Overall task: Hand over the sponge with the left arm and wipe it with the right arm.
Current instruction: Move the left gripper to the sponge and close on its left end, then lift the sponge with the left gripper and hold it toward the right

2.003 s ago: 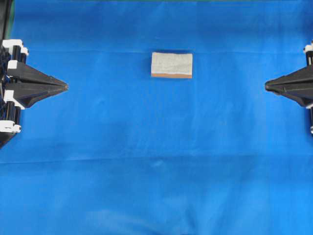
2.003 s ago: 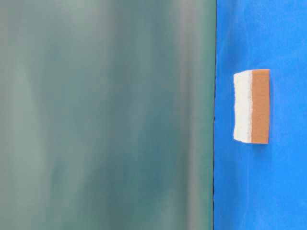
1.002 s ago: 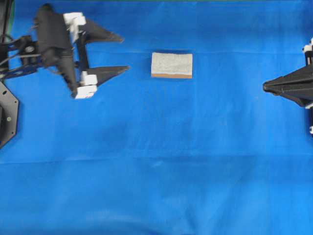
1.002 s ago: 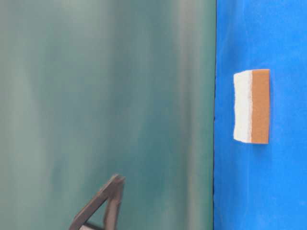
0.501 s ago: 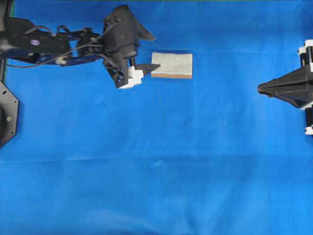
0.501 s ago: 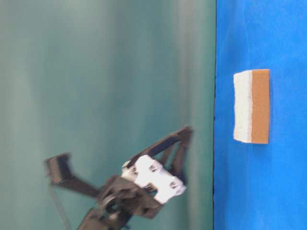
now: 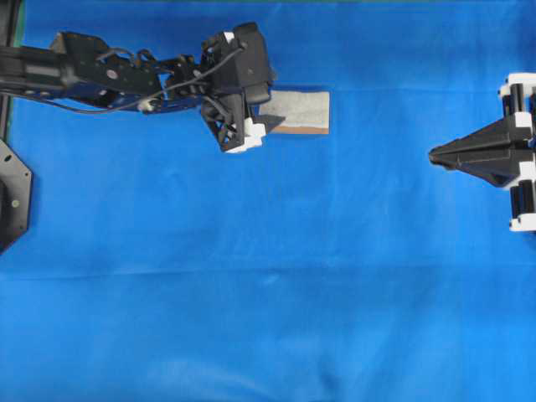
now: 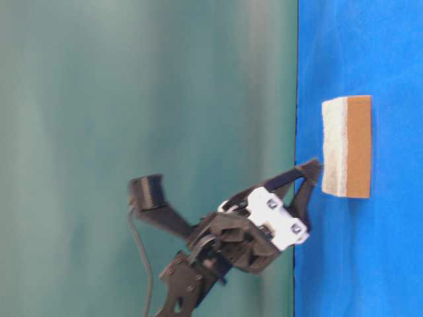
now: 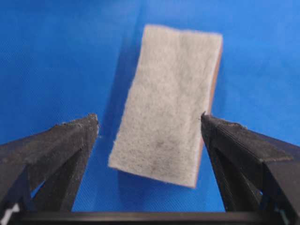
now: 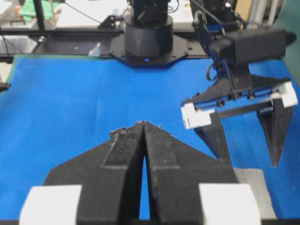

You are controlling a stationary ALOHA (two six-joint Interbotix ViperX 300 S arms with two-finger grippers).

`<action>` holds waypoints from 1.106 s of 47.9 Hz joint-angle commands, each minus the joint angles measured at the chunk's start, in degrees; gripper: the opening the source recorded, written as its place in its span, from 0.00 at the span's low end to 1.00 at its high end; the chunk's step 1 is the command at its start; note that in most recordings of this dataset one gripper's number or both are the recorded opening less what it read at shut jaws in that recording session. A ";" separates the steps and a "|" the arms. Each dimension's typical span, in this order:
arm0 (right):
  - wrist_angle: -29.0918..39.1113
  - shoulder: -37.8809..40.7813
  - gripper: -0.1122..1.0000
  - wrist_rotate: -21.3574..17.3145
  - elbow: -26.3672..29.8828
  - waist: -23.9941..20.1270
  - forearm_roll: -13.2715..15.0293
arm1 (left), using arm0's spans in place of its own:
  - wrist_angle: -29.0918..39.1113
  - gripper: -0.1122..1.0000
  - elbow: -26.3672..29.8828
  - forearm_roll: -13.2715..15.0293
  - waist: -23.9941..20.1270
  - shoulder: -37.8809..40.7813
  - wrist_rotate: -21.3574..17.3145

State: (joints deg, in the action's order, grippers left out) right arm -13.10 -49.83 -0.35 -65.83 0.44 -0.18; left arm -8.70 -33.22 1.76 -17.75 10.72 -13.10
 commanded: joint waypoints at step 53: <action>-0.09 0.62 0.10 0.00 0.44 2.72 -0.26 | 1.05 0.72 3.16 -0.09 -0.79 4.57 1.41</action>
State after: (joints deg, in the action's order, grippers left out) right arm -13.01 -49.39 -0.35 -65.92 3.08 -0.26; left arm -8.26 -31.11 1.67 -18.28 17.75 -11.25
